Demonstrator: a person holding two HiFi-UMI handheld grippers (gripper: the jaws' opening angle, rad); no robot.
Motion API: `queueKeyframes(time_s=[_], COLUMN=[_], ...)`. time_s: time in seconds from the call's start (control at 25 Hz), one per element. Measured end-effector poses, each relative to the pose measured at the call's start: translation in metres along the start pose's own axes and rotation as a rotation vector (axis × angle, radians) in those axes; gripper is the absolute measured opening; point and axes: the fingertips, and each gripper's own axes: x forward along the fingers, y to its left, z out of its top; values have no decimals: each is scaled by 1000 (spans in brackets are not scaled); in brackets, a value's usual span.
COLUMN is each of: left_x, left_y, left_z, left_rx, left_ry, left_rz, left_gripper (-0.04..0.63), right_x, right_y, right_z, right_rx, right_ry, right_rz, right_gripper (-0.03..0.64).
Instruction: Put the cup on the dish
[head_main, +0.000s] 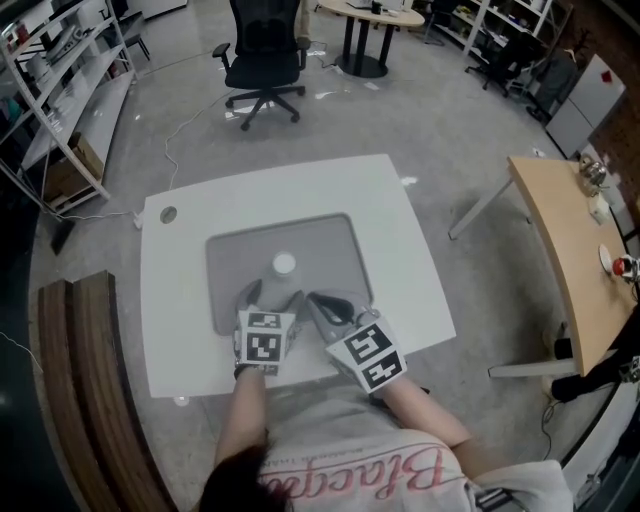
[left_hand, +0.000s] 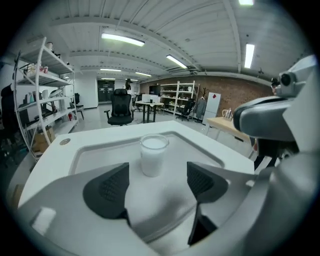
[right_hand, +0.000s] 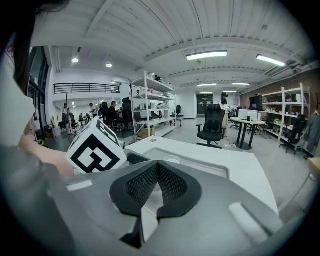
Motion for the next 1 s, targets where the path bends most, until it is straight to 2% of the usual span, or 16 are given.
queueKeyframes(time_s=[0.16,0.2,0.28,0.32,0.48,0.8,1.0], left_x=[-27,-34,-49,-54,-72,-121,-144], left_y=[-13,-15,-19,-21,-36,-68,-81], left_z=[6,8,11,11,7,26,30], left_rx=[-13,-6,4,13,46,58,55], left_ry=[-58,-76,-121,-136,-147,-275,-318], left_rz=[9,23,62,78,74,97,102], left_gripper=[348,313,143,0,-2,-2,-3], right_x=[-12,-15,-22,-26,-41,-69,-79], right_y=[10,13,19,21,35,61,63], right_z=[-2,-2,-5,-6,-9,-10,-9], right_rx=[-17,-19,-22,-23,-32,-65,-61], right_ry=[-18,-21,-28,-31,-46,-64,-78], right_rz=[-3,-2,3,6,19,36,20], right_gripper=[0,0,0,0,0,0,1])
